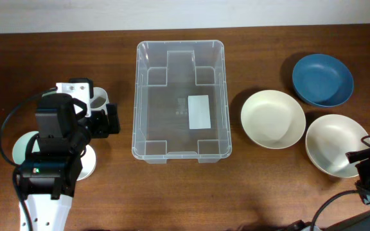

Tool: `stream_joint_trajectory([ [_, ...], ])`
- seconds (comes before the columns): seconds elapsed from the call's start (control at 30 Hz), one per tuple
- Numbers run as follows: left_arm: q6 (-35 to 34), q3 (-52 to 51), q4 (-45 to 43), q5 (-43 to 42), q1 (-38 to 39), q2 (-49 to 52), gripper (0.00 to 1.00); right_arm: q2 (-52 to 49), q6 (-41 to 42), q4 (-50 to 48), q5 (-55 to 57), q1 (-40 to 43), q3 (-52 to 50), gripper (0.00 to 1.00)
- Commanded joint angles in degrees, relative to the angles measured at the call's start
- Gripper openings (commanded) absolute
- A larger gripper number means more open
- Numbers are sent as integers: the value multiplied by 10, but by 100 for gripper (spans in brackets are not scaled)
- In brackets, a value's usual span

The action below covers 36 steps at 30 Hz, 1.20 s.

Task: Pack container
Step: 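Move the right gripper to the rim of the right cream bowl and grasp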

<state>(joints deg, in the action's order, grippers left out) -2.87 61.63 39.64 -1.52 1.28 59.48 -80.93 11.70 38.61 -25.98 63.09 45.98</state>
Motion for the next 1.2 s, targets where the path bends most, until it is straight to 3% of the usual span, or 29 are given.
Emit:
stream_joint_trajectory([
  [0.0,-3,10,-2,-2,-2,0,100,-31,11,-21,5,2,-5,99],
  [0.43,-3,10,-2,-2,-2,1,100,-141,10,-104,-34,-22,-5,99],
  [0.6,-3,10,-2,-2,-2,1,100,-151,10,-110,-34,-40,-4,84],
  [0.73,-3,10,-2,-2,-2,1,100,-151,10,-110,-34,-42,-4,66],
  [1.03,-3,10,-2,-2,-2,1,100,-151,10,-109,-34,-42,-4,41],
  [1.17,-3,10,-2,-2,-2,1,100,-151,10,-108,-34,-42,-4,35],
])
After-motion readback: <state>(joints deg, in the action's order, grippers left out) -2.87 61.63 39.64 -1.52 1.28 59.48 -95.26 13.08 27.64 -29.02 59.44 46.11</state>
